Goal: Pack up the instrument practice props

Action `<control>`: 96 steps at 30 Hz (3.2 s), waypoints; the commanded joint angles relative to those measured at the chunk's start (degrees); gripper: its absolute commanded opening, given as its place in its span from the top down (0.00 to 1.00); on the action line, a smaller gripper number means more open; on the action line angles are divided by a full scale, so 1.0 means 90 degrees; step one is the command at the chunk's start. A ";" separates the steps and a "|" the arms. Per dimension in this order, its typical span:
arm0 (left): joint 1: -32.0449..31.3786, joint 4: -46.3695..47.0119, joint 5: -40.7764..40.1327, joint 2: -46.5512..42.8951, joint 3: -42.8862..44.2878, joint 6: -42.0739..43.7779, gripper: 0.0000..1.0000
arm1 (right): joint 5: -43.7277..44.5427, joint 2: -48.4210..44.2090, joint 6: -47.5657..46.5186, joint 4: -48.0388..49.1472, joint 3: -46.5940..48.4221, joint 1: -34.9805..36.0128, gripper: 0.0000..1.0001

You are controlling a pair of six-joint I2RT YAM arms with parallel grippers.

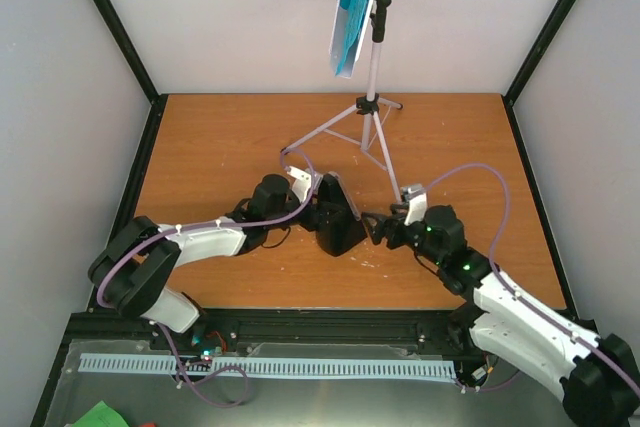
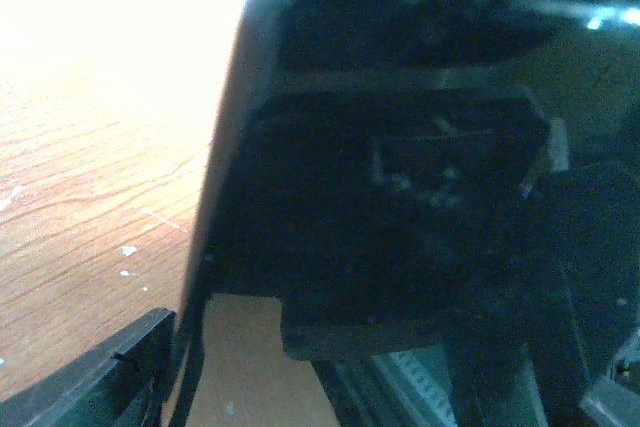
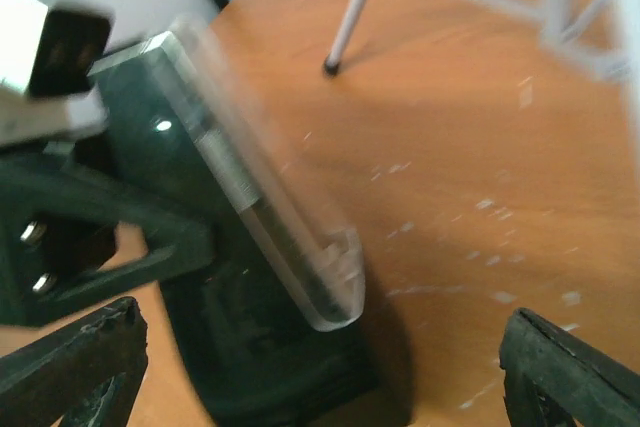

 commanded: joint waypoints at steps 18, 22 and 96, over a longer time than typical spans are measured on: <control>0.0046 -0.0800 -0.0915 0.0212 0.0619 -0.1151 0.44 | 0.2238 0.2804 0.0028 -0.0298 0.1026 0.2522 0.12; 0.0046 -0.0827 -0.0933 0.0249 0.0649 -0.1205 0.45 | 0.2618 0.3215 0.0129 -0.0392 0.1286 0.2757 0.14; 0.0902 -0.1237 0.0275 -0.3400 -0.0486 -0.0191 0.00 | -0.4400 0.2210 -0.1140 0.1761 0.0557 -0.0044 0.00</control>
